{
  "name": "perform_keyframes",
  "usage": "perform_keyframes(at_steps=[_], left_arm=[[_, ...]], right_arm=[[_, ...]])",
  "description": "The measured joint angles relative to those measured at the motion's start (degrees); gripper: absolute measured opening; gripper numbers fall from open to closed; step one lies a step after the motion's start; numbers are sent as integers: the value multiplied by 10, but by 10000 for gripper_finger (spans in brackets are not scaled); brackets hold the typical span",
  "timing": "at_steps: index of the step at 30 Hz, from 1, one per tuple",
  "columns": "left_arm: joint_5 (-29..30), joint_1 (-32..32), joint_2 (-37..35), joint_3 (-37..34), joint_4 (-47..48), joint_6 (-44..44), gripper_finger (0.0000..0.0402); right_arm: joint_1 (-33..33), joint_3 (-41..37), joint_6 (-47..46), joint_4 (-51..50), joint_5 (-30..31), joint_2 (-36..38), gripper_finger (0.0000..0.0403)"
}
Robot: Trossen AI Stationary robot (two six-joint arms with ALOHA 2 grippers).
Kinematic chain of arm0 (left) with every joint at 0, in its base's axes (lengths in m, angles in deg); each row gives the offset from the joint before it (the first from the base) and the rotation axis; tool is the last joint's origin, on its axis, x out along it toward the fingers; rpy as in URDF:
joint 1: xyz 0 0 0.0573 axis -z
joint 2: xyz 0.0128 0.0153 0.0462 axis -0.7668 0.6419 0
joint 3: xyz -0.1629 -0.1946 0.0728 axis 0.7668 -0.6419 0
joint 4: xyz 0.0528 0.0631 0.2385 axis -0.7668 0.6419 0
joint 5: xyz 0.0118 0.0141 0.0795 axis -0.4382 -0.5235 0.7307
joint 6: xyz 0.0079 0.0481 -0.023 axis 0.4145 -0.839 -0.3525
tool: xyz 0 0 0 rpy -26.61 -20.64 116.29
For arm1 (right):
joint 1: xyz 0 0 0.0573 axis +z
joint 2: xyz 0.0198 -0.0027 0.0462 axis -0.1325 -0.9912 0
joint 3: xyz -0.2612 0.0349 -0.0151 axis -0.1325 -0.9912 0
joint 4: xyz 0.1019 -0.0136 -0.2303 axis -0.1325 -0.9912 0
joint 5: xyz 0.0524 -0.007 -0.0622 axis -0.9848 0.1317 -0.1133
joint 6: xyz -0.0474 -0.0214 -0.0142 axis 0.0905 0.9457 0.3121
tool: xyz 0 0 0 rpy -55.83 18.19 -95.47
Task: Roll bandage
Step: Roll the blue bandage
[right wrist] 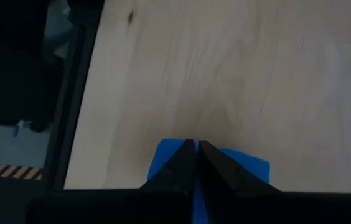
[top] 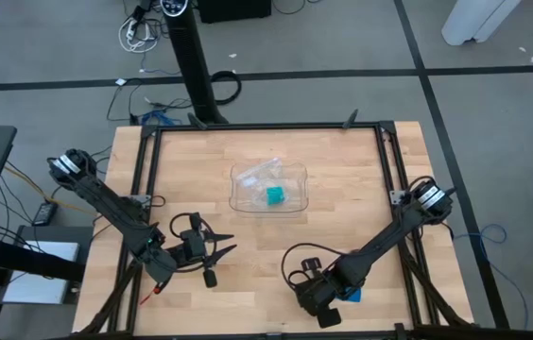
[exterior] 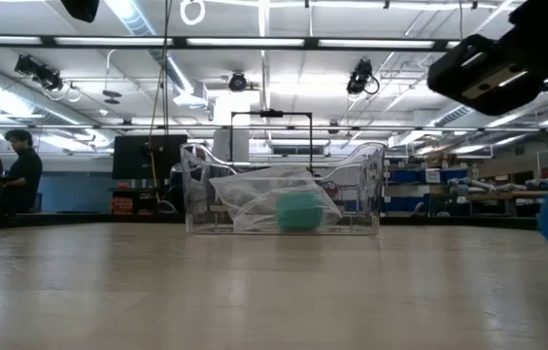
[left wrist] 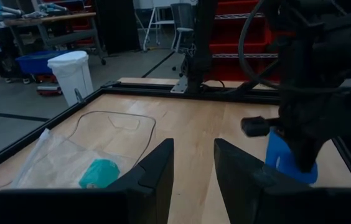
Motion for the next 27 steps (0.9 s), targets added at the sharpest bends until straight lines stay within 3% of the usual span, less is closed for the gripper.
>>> perform_keyframes(at_steps=[11, 27], left_arm=[[0, 0, 0, 0, 0, 0, 121], [0, 0, 0, 0, -2, 0, 121]], right_arm=[[25, 2, -65, -90, -5, 18, 22], [61, -1, -177, -249, -65, 18, 22]])
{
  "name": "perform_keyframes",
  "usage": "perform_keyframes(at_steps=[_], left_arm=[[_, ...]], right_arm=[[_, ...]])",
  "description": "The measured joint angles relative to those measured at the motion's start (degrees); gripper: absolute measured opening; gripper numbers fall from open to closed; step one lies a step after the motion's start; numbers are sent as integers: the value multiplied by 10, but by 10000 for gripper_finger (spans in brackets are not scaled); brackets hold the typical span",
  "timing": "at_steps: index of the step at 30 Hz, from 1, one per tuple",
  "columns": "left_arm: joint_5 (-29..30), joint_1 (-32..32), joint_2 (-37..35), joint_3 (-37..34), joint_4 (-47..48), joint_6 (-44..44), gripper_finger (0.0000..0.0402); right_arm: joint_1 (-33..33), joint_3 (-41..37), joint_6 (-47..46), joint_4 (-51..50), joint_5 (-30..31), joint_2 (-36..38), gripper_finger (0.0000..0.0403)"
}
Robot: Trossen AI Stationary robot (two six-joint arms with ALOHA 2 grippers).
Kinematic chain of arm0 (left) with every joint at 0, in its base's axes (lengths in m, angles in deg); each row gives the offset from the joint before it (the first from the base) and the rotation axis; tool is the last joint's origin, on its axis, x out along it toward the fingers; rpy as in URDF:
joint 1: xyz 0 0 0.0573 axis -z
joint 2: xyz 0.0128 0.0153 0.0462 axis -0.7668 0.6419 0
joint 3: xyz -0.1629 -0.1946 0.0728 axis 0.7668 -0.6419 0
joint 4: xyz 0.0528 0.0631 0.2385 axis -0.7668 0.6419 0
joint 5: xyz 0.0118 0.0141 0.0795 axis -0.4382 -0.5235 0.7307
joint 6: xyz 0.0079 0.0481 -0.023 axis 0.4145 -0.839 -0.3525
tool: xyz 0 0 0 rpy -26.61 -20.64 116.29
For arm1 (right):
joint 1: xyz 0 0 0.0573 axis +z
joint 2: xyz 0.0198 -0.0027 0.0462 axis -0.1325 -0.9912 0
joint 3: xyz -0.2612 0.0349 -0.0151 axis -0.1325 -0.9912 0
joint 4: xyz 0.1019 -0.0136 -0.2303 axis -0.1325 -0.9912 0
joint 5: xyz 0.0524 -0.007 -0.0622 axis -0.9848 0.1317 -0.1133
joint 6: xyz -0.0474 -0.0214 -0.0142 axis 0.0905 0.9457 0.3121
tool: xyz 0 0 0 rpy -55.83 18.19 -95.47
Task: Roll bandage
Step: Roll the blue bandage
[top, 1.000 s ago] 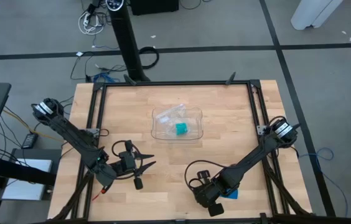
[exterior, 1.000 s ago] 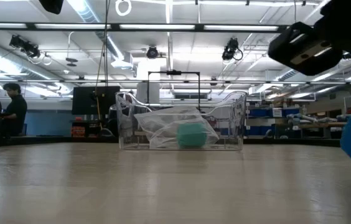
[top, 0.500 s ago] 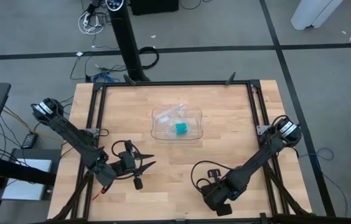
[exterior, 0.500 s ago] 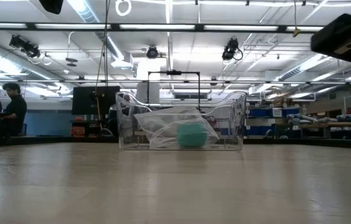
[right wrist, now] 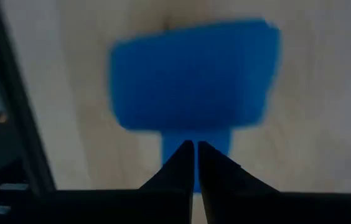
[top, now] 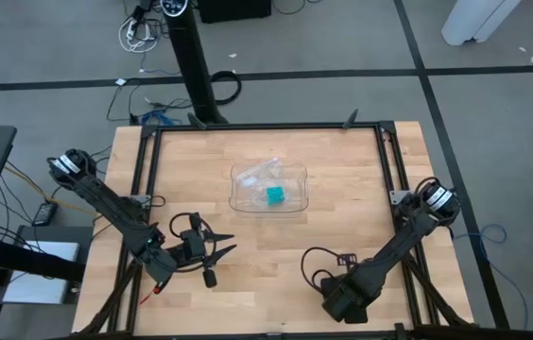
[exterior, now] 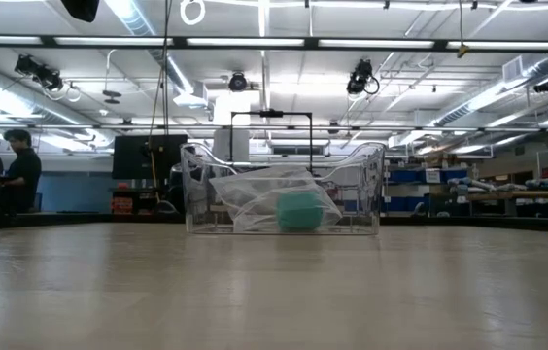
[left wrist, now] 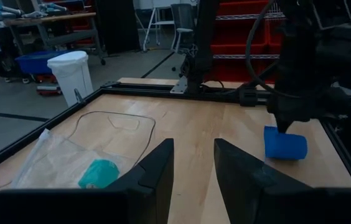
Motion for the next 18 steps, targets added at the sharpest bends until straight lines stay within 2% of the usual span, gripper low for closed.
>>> perform_keyframes(at_steps=[4, 7, 14, 18], left_arm=[[0, 0, 0, 0, 0, 0, 121], [0, 0, 0, 0, -1, 0, 121], [0, 0, 0, 0, 0, 0, 121], [0, 0, 0, 0, 0, 0, 121]], right_arm=[[8, 0, -32, -55, 14, 16, 22], [11, 0, -40, -51, 38, 33, 22], [3, 0, 14, 93, 118, 58, 22], [-9, -1, 59, 156, 128, 53, 22]])
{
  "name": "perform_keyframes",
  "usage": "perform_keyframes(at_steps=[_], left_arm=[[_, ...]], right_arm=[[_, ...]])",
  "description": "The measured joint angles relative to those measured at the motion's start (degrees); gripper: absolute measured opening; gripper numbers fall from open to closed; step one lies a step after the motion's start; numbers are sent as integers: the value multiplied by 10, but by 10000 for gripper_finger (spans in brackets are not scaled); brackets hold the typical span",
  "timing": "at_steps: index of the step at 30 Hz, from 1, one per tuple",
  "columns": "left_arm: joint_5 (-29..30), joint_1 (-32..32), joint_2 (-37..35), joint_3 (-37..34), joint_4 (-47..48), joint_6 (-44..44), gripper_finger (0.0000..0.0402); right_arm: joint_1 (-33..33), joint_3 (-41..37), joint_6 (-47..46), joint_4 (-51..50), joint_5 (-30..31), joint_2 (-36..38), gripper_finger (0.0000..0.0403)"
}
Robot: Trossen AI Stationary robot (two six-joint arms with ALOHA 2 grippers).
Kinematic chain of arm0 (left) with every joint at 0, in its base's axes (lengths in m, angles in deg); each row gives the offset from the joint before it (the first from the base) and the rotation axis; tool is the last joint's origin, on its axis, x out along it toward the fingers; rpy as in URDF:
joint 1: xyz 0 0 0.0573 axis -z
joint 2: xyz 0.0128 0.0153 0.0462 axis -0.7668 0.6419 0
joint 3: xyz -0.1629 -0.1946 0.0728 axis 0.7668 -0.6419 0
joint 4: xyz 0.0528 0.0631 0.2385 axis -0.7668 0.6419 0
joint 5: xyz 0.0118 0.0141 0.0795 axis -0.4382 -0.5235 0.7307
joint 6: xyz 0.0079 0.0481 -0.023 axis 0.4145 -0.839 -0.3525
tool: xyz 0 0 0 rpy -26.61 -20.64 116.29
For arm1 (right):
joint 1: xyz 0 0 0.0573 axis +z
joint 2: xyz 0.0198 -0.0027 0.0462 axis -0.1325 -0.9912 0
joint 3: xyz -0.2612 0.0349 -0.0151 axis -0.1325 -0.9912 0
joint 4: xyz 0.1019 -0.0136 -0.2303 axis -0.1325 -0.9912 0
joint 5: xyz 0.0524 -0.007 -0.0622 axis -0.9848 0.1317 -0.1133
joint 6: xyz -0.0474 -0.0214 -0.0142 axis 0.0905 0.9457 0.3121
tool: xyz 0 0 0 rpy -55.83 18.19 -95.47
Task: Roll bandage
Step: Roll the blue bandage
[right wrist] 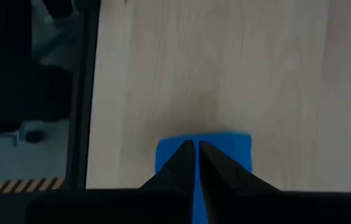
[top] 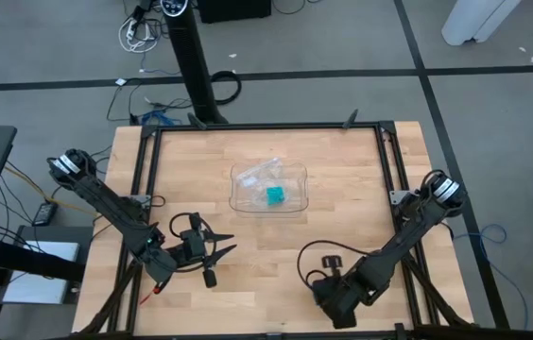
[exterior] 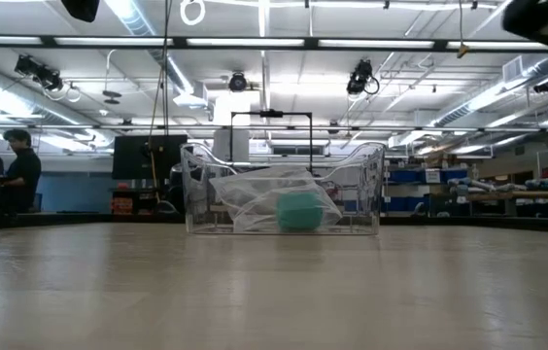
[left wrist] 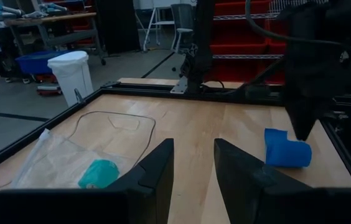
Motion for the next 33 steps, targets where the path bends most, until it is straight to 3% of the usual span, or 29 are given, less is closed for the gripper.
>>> perform_keyframes(at_steps=[14, 21, 26, 33], left_arm=[[0, 0, 0, 0, 1, 0, 121], [0, 0, 0, 0, 1, 0, 121], [0, 0, 0, 0, 1, 0, 121], [0, 0, 0, 0, 0, 0, 121]], right_arm=[[-24, -52, 9, 104, -27, 0, 22], [-20, -74, 4, 98, -22, 0, 22], [-21, -95, -32, 99, -59, 1, 22], [2, -81, -80, 6, -77, 20, 22]])
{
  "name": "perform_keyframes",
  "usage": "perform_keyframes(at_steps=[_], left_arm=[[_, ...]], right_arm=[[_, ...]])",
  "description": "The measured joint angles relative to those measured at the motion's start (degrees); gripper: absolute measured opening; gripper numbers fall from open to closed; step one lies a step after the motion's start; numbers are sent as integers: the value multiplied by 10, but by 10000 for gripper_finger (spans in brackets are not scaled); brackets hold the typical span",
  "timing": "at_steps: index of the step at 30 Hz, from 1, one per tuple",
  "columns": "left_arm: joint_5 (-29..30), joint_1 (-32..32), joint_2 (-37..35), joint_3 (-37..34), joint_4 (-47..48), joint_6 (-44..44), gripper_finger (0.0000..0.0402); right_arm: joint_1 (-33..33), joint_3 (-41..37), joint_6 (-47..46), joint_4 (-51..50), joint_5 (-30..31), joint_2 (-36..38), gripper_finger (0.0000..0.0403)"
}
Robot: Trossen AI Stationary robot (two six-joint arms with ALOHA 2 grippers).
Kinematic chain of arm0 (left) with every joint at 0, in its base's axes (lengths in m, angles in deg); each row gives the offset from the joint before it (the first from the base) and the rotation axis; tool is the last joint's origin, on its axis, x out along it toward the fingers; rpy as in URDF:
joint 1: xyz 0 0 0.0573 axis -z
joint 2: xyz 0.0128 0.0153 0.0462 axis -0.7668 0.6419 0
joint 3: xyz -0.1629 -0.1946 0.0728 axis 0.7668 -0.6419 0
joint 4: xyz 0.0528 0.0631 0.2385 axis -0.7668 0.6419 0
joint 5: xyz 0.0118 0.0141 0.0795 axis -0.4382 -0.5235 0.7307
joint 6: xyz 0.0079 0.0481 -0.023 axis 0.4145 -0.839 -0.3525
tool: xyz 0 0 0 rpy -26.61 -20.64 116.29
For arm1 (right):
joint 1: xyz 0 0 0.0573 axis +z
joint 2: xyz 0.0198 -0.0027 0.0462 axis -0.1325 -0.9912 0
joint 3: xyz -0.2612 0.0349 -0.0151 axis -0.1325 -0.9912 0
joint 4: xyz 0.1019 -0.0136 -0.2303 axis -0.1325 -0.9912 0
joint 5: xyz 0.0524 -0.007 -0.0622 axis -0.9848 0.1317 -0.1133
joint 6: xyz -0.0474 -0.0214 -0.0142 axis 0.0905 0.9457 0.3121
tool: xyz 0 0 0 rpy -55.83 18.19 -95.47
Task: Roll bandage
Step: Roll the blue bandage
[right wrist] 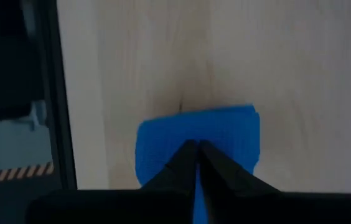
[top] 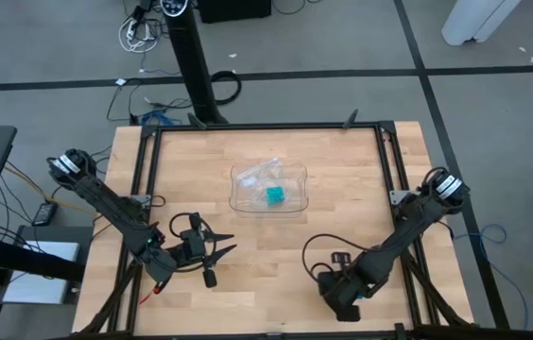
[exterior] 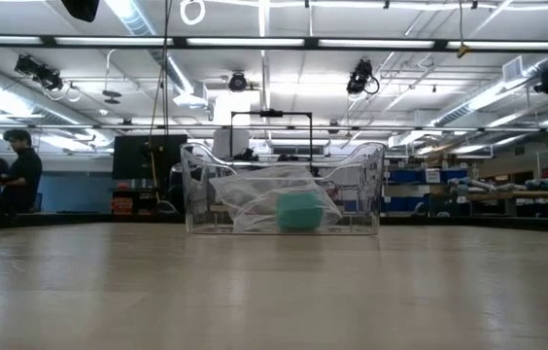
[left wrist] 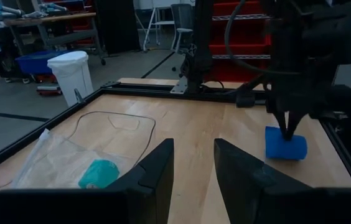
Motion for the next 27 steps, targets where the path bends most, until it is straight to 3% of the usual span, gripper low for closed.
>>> perform_keyframes(at_steps=[7, 13, 16, 21, 27], left_arm=[[0, 0, 0, 0, 0, 0, 121], [0, 0, 0, 0, 0, 0, 121], [0, 0, 0, 0, 0, 0, 121], [0, 0, 0, 0, 0, 0, 121], [0, 0, 0, 0, 0, 0, 121]], right_arm=[[24, 2, -62, -104, -58, 14, 22], [37, 2, -91, -113, -131, 16, 13], [41, 2, -112, -137, -138, 24, 5], [40, 2, -120, -127, -63, 49, 3], [34, 0, -47, 5, 59, 56, 11]])
